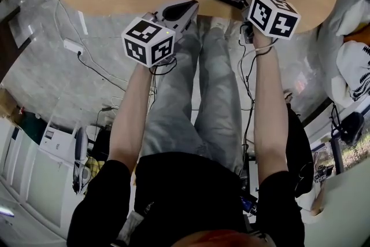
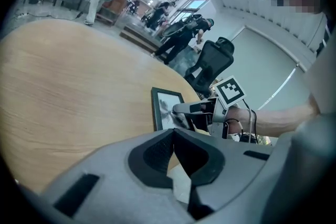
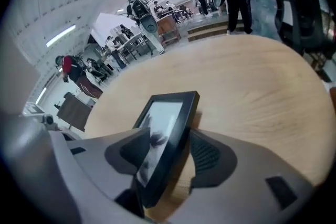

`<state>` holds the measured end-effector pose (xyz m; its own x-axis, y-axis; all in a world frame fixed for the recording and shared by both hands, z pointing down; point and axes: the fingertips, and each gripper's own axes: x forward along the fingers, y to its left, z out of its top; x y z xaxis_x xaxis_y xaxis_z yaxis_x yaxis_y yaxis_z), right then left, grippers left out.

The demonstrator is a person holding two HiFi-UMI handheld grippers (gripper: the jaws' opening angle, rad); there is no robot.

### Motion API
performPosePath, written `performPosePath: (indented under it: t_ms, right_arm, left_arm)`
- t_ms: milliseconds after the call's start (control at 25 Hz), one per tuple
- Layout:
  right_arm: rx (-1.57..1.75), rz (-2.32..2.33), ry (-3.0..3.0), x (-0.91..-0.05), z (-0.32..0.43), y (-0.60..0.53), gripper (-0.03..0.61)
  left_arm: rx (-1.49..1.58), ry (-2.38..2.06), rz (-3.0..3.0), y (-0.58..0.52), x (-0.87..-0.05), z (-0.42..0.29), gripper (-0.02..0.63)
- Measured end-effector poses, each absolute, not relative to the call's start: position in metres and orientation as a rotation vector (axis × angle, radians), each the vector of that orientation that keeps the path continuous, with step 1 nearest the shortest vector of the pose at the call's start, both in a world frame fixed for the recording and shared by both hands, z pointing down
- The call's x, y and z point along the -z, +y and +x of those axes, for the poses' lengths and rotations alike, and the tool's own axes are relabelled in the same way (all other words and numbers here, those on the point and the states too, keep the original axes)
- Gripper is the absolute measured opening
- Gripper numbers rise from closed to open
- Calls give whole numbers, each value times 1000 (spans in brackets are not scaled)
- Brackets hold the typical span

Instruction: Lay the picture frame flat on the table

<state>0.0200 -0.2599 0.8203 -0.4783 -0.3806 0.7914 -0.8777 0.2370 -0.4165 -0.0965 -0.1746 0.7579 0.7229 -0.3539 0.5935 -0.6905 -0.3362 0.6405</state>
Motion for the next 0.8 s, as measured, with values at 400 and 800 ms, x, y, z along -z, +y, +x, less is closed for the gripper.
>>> performPosePath:
  t_ms: [400,800]
  right_arm:
    - [-1003,1342,-1898,-790,50,-255,53]
    - [-958,1371,-2331,-575,44,-255,14]
  left_arm:
    - [-391,-881,1952,-183,-732,-90,9]
    - [-277,-1259,2051,-239,-547,-64,9]
